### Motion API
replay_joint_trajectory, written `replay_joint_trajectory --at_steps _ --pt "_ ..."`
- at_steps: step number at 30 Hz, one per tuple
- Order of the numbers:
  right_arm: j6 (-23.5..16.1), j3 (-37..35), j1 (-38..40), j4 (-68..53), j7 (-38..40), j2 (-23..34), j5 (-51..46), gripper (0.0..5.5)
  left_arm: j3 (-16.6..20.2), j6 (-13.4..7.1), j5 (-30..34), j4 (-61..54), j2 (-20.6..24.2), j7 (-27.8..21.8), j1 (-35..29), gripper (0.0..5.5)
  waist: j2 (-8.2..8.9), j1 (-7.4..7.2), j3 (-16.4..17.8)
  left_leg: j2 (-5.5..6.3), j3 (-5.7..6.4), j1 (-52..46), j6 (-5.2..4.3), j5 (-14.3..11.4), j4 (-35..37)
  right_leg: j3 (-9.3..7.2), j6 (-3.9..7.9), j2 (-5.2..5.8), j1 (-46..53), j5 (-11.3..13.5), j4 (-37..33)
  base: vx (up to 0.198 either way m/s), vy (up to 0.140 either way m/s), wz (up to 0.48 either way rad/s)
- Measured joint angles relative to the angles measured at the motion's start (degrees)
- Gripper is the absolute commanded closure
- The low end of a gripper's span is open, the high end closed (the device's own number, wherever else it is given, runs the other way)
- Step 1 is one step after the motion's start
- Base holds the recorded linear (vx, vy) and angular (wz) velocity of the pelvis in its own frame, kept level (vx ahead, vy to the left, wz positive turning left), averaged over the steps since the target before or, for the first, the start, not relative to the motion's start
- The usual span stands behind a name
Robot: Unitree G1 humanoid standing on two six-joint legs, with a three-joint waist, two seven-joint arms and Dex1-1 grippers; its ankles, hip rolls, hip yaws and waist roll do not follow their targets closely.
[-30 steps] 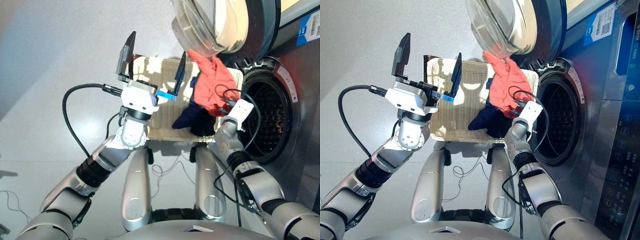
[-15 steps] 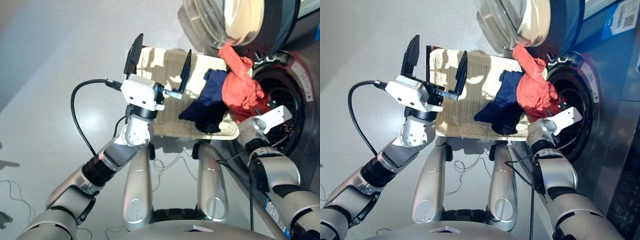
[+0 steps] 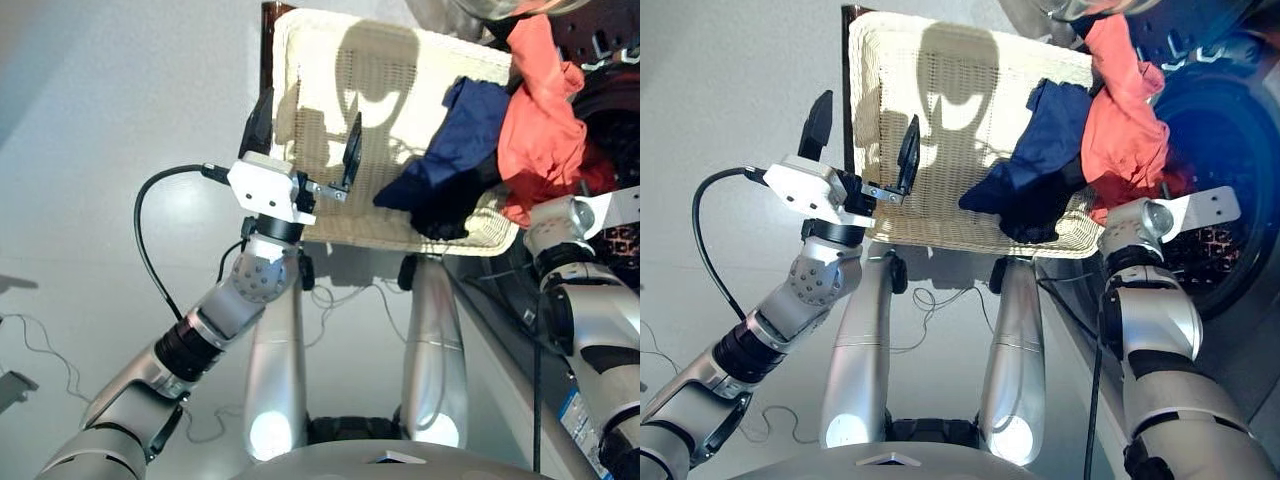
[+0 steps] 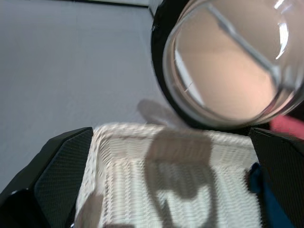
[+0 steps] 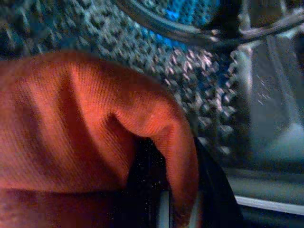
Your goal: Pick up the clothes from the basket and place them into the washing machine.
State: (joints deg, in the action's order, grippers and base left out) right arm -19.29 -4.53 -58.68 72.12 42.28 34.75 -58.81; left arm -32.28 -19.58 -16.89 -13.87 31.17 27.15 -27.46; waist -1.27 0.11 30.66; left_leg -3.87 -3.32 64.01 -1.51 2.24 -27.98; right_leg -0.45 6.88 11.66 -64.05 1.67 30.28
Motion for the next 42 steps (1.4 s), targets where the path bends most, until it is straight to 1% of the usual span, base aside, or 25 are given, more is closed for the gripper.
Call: replay_joint_trajectory --at_steps 3,5,7,9,13,17,21,23,25,29,31,33,34,35,36,38,40,42 --pt "0.0 -0.2 -0.8 0.1 0.0 2.1 -0.1 5.5 0.2 0.0 0.0 -0.1 1.0 0.0 0.0 0.0 -0.01 0.03 0.0 -0.06 -0.1 1.7 0.08 -0.5 -1.5 0.35 0.19 -0.06 -1.5 -0.1 0.8 0.0 0.0 0.0" --pt "-0.6 -0.7 -1.6 0.0 0.1 3.9 -0.9 5.5 0.7 0.0 0.0 -0.3 1.4 0.0 0.2 0.0 -0.01 0.03 0.0 0.0 -0.4 2.2 0.29 -0.7 -1.9 0.69 0.28 0.03 -2.1 -0.2 1.1 0.0 0.0 0.0" --pt "-2.6 -1.8 -2.3 -0.1 0.1 5.6 -3.7 5.5 1.2 0.0 0.0 -0.5 1.9 0.1 0.3 0.0 -0.01 -0.01 0.0 0.0 -0.5 2.8 0.35 -1.0 -2.5 0.82 0.42 0.05 -2.6 -0.3 1.5 0.0 0.0 0.0" --pt "-3.8 -3.1 -2.6 0.0 0.0 6.9 -7.8 5.5 1.2 0.0 0.0 -0.7 2.9 0.1 0.5 0.0 -0.01 0.0 0.0 0.02 -0.62 2.9 0.36 -1.0 -2.5 0.96 0.46 0.07 -2.9 -0.3 1.5 0.0 0.0 0.0" --pt "-6.4 -5.4 -3.3 -0.1 0.1 8.2 -12.8 5.5 1.7 0.1 0.0 -1.3 4.6 0.3 0.6 0.0 0.01 -0.1 0.0 -0.22 -1.4 3.6 0.43 -1.5 -3.2 1.88 0.56 -0.15 -3.8 -0.4 1.8 0.0 0.0 0.0" --pt "-8.5 -7.9 -3.2 0.0 2.0 8.3 -15.2 5.5 2.5 0.6 0.0 -2.7 5.9 1.0 0.4 0.0 0.02 -0.55 0.0 -0.44 -1.91 3.9 0.95 -2.2 -4.3 2.46 0.8 -0.29 -4.1 -0.5 1.8 0.0 0.0 0.0" --pt "-13.1 -10.5 -3.1 -2.1 3.9 8.3 -18.8 5.5 3.8 0.9 -0.1 -2.8 6.6 2.6 0.5 0.0 0.04 -0.77 0.0 -0.54 -2.3 4.1 1.1 -2.7 -5.1 2.86 1.03 -0.35 -4.2 -0.6 2.0 0.0 0.0 0.0" --pt "-16.0 -12.1 -2.8 -3.8 4.9 8.3 -19.8 5.5 4.0 0.9 -0.6 -2.8 6.9 2.8 0.6 0.0 0.05 -1.08 0.0 -0.55 -2.75 4.2 1.31 -3.1 -5.7 3.37 1.2 -0.36 -4.4 -0.7 2.3 0.0 0.0 0.0" --pt "-18.3 -12.3 -2.0 -6.4 5.9 8.2 -20.7 5.5 4.4 1.1 -1.1 -3.5 7.5 3.6 0.8 0.0 0.06 -1.67 0.0 -0.55 -2.92 4.5 1.49 -3.6 -6.5 3.64 1.43 -0.34 -4.6 -0.8 2.7 0.0 0.0 0.0" --pt "-23.0 -14.0 1.2 -11.6 9.8 7.9 -20.5 5.5 4.7 1.2 -1.1 -5.4 8.0 5.3 1.6 0.0 0.07 -2.01 0.0 -0.7 -3.11 4.8 1.73 -4.3 -7.7 3.92 1.72 -0.42 -4.7 -1.1 3.1 0.0 0.0 0.0" --pt "-24.8 -14.1 1.7 -14.0 11.9 6.5 -19.4 5.5 4.8 1.2 -1.2 -5.9 8.2 5.9 2.0 0.0 0.08 -2.85 0.0 -0.69 -3.14 4.9 1.85 -4.6 -8.2 4.02 1.91 -0.39 -4.7 -1.2 3.5 0.0 0.0 0.0" --pt "-25.8 -14.0 2.3 -16.5 13.8 4.7 -17.9 5.5 4.7 1.2 -1.3 -6.0 8.2 6.5 1.9 0.0 0.08 -3.46 0.0 -0.79 -3.26 4.9 1.91 -4.9 -8.7 4.28 1.97 -0.48 -4.7 -1.3 3.8 0.0 0.0 0.0" --pt "-26.0 -14.0 2.7 -17.3 14.5 4.0 -17.4 5.28 4.7 1.2 -1.3 -6.2 8.1 6.5 1.9 0.0 0.08 -3.46 0.0 -0.9 -3.3 4.9 1.85 -5.0 -8.9 4.36 1.97 -0.59 -4.7 -1.3 3.9 0.0 0.0 0.0" --pt "-26.0 -13.7 2.9 -17.3 15.0 3.3 -16.5 3.24 4.7 1.2 -1.3 -6.2 8.1 6.7 2.0 0.0 0.08 -3.44 0.0 -1.02 -3.3 4.9 1.82 -5.2 -9.0 4.39 1.97 -0.7 -4.7 -1.3 3.9 0.0 0.0 0.0" --pt "-26.0 -13.6 3.1 -17.5 15.3 2.3 -15.7 0.0 4.5 1.2 -1.3 -6.2 8.1 7.0 1.9 0.0 0.08 -3.46 0.0 -1.09 -3.3 4.9 1.92 -5.3 -9.2 4.41 1.96 -0.76 -4.7 -1.3 3.9 0.0 0.0 0.0" --pt "-25.2 -11.9 3.8 -17.8 15.3 0.3 -15.5 0.0 4.3 1.3 -1.9 -6.2 7.8 7.1 1.9 0.0 0.08 -3.53 0.0 -1.14 -3.33 4.9 1.92 -5.3 -9.2 4.49 1.95 -0.83 -4.7 -1.3 4.0 0.0 0.0 0.0" --pt "-23.3 -9.9 4.4 -18.8 15.1 -1.7 -13.0 0.0 4.1 1.3 -2.3 -6.2 7.4 7.1 2.0 0.0 0.08 -3.56 0.0 -1.14 -3.4 4.9 1.93 -5.3 -9.3 4.59 1.95 -0.84 -4.8 -1.3 4.1 0.0 0.0 0.0" --pt "-22.5 -8.3 5.9 -21.8 15.2 -3.5 -10.1 0.0 3.8 1.3 -2.3 -6.2 7.2 7.1 2.0 0.0 0.1 -3.57 0.0 -1.14 -3.66 4.9 1.91 -5.4 -9.3 4.87 1.97 -0.84 -5.0 -1.3 3.9 0.0 0.0 0.0"
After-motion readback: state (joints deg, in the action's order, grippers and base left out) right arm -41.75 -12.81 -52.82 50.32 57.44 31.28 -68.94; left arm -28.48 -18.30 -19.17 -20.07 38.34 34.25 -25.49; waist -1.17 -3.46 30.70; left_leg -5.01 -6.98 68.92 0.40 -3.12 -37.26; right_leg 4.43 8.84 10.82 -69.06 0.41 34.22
